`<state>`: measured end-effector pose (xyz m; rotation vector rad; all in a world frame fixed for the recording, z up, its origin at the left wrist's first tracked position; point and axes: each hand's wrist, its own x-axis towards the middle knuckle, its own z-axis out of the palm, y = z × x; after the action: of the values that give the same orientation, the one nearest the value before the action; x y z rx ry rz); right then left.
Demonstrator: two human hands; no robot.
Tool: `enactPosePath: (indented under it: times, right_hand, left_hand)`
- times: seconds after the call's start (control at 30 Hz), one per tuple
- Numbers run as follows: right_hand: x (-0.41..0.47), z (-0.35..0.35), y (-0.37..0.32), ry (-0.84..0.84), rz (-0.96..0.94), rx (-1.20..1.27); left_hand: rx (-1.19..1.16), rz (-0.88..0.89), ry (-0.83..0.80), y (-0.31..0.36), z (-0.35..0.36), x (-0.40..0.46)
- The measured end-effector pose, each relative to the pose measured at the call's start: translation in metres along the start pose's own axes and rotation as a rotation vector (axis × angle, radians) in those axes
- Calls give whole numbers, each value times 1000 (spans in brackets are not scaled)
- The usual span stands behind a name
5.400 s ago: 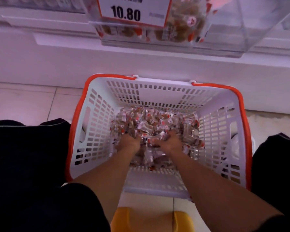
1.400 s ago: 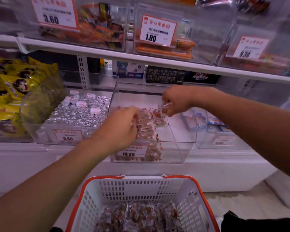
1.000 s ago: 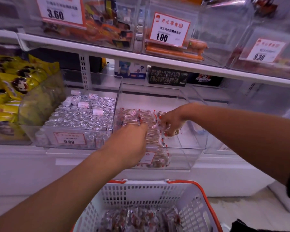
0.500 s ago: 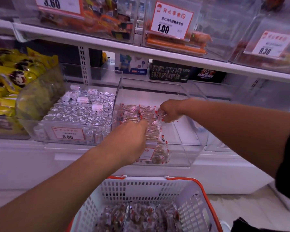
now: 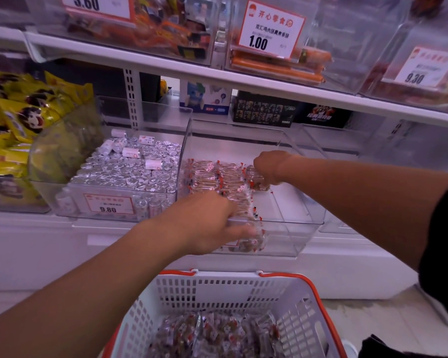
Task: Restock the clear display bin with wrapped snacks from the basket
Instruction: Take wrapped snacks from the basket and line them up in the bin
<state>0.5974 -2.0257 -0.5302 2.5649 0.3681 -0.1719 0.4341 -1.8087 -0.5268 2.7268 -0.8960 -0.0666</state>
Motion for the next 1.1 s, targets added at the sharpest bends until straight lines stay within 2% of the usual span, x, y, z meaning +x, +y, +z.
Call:
enactPosePath:
  times: [0.07,0.3,0.47,0.53,0.63,0.67,0.77,0.8,0.83,0.87,0.9,0.97,1.03,1.1]
  right_hand:
    - [-2,-2,0,15,2,17]
    - [-13,3,5,18,23,56]
    - [-40,-6,15,-54,16,95]
    - [-61,-25,11,-4,4,126]
    - [-110,-49,-2,300,44,254]
    - [-132,-49,-8,487,59,334]
    - [-203,-18,-40,1245,84,679]
    - [-220,1,-59,1403,123,801]
    - [-230,25,-79,1446,177,911]
    - [-234,52,-102,1396,227,992]
    - [-234,83,-126,1269,269,1041]
    - [-235,143,-171,894,262,1082]
    - [-237,206,-205,364,184,1104]
    - [-250,258,-230,-177,134,1140]
  left_hand:
    - [25,43,-38,-1,-1,1]
    - [-8,137,-20,6,2,2]
    - [8,138,12,11,7,3]
    - [26,117,53,14,9,3]
    - [30,184,200,19,6,-2]
    - [26,251,323,20,4,-5]
    - [14,437,778,24,4,-22]
    - [14,487,832,26,12,-30]
    - [26,517,811,29,25,-38]
    - [47,516,736,30,42,-43]
    - [69,494,620,31,62,-48]
    - [120,287,184,27,109,-56]
    - [135,-66,-265,16,158,-67]
    - [-4,-366,-569,0,214,-90]
